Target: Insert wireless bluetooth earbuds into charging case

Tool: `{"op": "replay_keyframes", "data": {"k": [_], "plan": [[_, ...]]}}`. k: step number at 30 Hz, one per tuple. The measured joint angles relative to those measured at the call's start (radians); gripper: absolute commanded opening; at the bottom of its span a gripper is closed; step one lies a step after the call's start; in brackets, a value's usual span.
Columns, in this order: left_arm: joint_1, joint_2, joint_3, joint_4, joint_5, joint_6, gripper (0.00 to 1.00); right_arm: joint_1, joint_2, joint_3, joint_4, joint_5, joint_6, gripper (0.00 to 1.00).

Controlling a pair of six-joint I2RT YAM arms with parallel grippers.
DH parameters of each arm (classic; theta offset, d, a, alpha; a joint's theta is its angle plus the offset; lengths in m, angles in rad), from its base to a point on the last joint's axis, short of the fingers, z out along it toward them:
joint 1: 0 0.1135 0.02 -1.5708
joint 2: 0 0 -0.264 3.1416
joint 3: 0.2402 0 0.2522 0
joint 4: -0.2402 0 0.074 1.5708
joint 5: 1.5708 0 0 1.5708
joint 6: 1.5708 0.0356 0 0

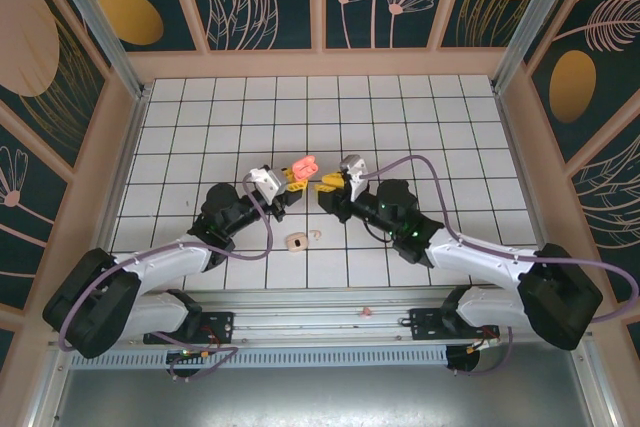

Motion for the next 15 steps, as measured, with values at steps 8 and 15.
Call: {"op": "replay_keyframes", "data": {"k": [8, 15], "plan": [[0.000, 0.002, 0.000, -0.007, -0.021, -0.030, 0.02, -0.012, -0.115, 0.080, -0.376, 0.081, 0.225, 0.35], [0.000, -0.005, -0.001, -0.037, -0.026, -0.037, 0.02, 0.014, -0.148, 0.182, -0.808, 0.121, 0.483, 0.37]]}}
